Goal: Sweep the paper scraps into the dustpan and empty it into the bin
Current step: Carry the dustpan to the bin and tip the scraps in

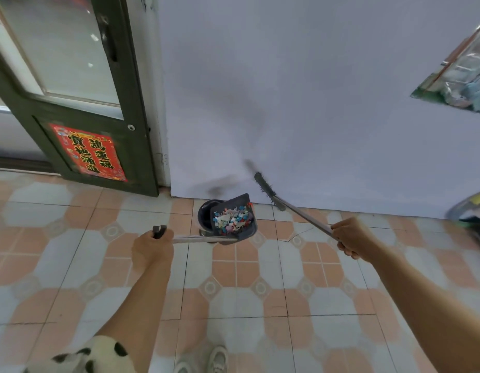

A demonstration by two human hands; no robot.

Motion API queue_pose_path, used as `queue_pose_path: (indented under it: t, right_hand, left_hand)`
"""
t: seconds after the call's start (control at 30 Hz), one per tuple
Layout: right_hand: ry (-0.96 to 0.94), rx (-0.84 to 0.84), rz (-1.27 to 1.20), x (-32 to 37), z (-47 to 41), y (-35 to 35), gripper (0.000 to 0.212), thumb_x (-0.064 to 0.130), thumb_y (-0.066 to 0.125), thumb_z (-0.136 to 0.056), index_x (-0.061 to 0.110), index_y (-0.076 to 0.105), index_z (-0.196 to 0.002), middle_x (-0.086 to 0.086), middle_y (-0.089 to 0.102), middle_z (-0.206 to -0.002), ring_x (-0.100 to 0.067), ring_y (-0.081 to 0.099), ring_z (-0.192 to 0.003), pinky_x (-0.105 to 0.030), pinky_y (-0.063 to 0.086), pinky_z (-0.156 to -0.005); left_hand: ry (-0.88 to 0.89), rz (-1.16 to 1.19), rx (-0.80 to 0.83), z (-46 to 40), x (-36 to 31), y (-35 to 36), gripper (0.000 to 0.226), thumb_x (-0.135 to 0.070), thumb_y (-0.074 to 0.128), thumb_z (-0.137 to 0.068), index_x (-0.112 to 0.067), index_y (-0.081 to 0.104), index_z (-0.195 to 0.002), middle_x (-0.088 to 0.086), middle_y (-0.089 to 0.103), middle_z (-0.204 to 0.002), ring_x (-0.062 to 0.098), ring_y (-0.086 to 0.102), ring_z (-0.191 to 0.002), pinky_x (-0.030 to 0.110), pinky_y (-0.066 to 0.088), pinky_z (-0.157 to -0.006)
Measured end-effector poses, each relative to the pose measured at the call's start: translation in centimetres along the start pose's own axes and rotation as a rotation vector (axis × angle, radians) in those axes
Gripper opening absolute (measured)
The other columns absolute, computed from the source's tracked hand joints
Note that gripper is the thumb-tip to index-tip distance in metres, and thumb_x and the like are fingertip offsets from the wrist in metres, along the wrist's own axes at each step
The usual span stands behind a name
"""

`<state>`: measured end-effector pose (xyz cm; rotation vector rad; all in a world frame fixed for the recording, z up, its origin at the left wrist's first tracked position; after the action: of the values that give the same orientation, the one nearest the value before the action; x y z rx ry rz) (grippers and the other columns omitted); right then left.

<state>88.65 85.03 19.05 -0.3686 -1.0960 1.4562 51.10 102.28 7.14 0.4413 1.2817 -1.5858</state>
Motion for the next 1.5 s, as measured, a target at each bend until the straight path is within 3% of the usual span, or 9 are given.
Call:
queue_pose_path:
  t: [0.17, 0.3, 0.43, 0.57, 0.8, 1.07, 1.23, 1.37, 1.5]
  right_hand:
    - [0.033, 0.02, -0.034, 0.5, -1.6, 1.1, 0.03, -0.001, 0.04, -0.088, -0.012, 0.066, -0.099, -0.01, 0.044, -0.053, -0.012, 0.031, -0.025, -0.012, 0.024, -0.036]
    - [0.019, 0.034, -0.004, 0.9, -2.5, 1.9, 0.031, -0.004, 0.038, -0.084, 0.003, 0.067, -0.084, -0.012, 0.043, -0.053, -0.012, 0.03, -0.029, -0.015, 0.023, -0.039]
    - [0.029, 0.036, 0.013, 1.5, -3.3, 2.2, 0.029, -0.003, 0.039, -0.086, -0.002, 0.068, -0.09, -0.012, 0.044, -0.054, -0.012, 0.03, -0.028, -0.015, 0.023, -0.039]
    - [0.017, 0.04, 0.014, 2.7, -3.4, 2.3, 0.033, -0.007, 0.038, -0.086, -0.015, 0.062, -0.108, -0.012, 0.042, -0.055, -0.012, 0.029, -0.028, -0.015, 0.022, -0.039]
    - [0.018, 0.043, 0.051, 3.5, -4.0, 2.1, 0.034, -0.002, 0.039, -0.089, -0.008, 0.065, -0.11, -0.01, 0.043, -0.053, -0.012, 0.031, -0.032, -0.014, 0.023, -0.04]
    - [0.024, 0.035, 0.061, 3.8, -4.2, 2.2, 0.03, 0.003, 0.042, -0.093, -0.004, 0.067, -0.109, -0.011, 0.045, -0.054, -0.014, 0.033, -0.035, -0.015, 0.024, -0.036]
    - [0.034, 0.025, 0.076, 4.1, -4.3, 2.5, 0.029, 0.003, 0.043, -0.093, -0.003, 0.067, -0.107, -0.011, 0.045, -0.053, -0.014, 0.033, -0.034, -0.016, 0.024, -0.038]
    - [0.031, 0.027, 0.075, 4.3, -4.2, 2.9, 0.029, 0.003, 0.043, -0.093, -0.003, 0.067, -0.108, -0.01, 0.045, -0.052, -0.014, 0.032, -0.032, -0.016, 0.024, -0.038]
    - [0.027, 0.033, 0.075, 4.5, -4.0, 3.3, 0.03, 0.001, 0.042, -0.091, -0.005, 0.067, -0.107, -0.01, 0.045, -0.052, -0.013, 0.031, -0.03, -0.015, 0.023, -0.037]
  left_hand:
    - [-0.198, 0.164, -0.021, -1.9, 1.2, 0.9, 0.025, -0.03, 0.07, -0.075, -0.006, 0.067, -0.079, 0.009, 0.061, -0.07, 0.027, 0.054, -0.057, 0.029, 0.046, -0.056]
    - [-0.269, 0.216, -0.013, -2.7, 1.7, 1.8, 0.024, -0.027, 0.068, -0.075, -0.004, 0.064, -0.077, 0.007, 0.054, -0.062, 0.023, 0.046, -0.051, 0.027, 0.04, -0.052]
    - [-0.336, 0.23, -0.032, -3.1, 1.8, 2.5, 0.024, -0.025, 0.067, -0.074, -0.006, 0.058, -0.063, 0.006, 0.048, -0.053, 0.022, 0.043, -0.046, 0.028, 0.041, -0.049]
    - [-0.35, 0.276, -0.05, -3.3, 1.6, 3.2, 0.022, -0.024, 0.067, -0.077, -0.005, 0.062, -0.066, 0.006, 0.049, -0.053, 0.019, 0.043, -0.046, 0.022, 0.036, -0.047]
    - [-0.496, 0.348, -0.069, -3.3, 1.5, 4.0, 0.026, -0.025, 0.067, -0.072, -0.008, 0.054, -0.058, 0.006, 0.051, -0.056, 0.024, 0.048, -0.055, 0.041, 0.049, -0.062]
    - [-0.529, 0.438, -0.059, -3.6, 2.0, 4.9, 0.026, -0.018, 0.064, -0.071, -0.009, 0.048, -0.052, 0.005, 0.048, -0.053, 0.023, 0.046, -0.053, 0.032, 0.042, -0.059]
    - [-0.558, 0.473, -0.062, -3.7, 2.3, 4.9, 0.018, -0.015, 0.063, -0.076, -0.004, 0.052, -0.067, 0.008, 0.05, -0.064, 0.024, 0.046, -0.062, 0.029, 0.04, -0.063]
    - [-0.588, 0.491, 0.1, -4.1, 3.1, 5.3, 0.013, -0.017, 0.056, -0.081, -0.012, 0.046, -0.089, 0.006, 0.042, -0.072, 0.026, 0.045, -0.068, 0.034, 0.039, -0.072]
    - [-0.628, 0.538, 0.035, -4.1, 3.6, 4.9, 0.021, -0.009, 0.055, -0.083, -0.012, 0.043, -0.066, 0.006, 0.04, -0.059, 0.017, 0.033, -0.046, 0.027, 0.033, -0.047]
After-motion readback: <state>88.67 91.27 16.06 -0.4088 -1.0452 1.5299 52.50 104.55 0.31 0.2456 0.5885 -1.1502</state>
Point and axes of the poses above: each hand's wrist, its own z-axis away from the middle knuckle, its own y-axis out of the palm, x = y × z, the point moved 4 cm from there along -z, towards the middle knuckle
